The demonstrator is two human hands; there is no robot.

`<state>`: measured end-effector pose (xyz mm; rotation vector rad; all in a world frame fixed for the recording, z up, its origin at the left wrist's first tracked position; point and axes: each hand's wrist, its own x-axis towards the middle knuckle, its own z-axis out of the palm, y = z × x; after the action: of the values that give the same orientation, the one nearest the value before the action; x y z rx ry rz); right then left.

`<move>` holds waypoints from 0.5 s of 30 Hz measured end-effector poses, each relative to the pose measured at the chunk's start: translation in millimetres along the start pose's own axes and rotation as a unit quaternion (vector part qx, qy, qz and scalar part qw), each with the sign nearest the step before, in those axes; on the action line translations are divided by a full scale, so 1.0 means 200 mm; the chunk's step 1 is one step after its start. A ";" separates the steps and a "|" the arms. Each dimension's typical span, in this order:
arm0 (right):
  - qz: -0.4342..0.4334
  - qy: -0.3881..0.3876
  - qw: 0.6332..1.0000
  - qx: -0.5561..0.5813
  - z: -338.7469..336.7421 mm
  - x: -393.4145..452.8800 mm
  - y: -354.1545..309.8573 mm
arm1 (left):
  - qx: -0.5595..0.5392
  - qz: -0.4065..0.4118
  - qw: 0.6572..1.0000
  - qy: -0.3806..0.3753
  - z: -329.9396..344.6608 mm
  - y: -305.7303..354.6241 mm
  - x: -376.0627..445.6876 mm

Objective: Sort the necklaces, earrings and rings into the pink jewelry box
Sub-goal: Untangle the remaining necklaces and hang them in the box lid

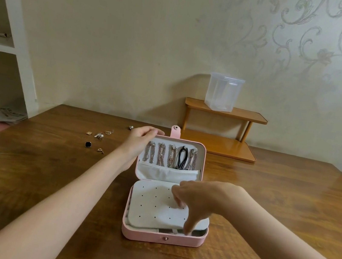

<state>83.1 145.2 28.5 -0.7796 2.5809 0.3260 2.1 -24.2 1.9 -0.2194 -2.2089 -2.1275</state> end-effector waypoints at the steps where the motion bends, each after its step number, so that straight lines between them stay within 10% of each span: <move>1: -0.003 0.005 1.000 -0.007 0.00 0.00 -0.01 | 0.001 0.003 1.000 0.004 0.00 0.00 0.00; 15: 0.048 0.392 0.913 0.103 -0.25 0.11 0.25 | -0.092 -0.033 0.995 -0.039 -0.03 0.04 -0.03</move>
<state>20.8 159.2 67.5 -0.8206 3.3247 -0.3089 9.4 -30.6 9.3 -0.2457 -2.0871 -2.3984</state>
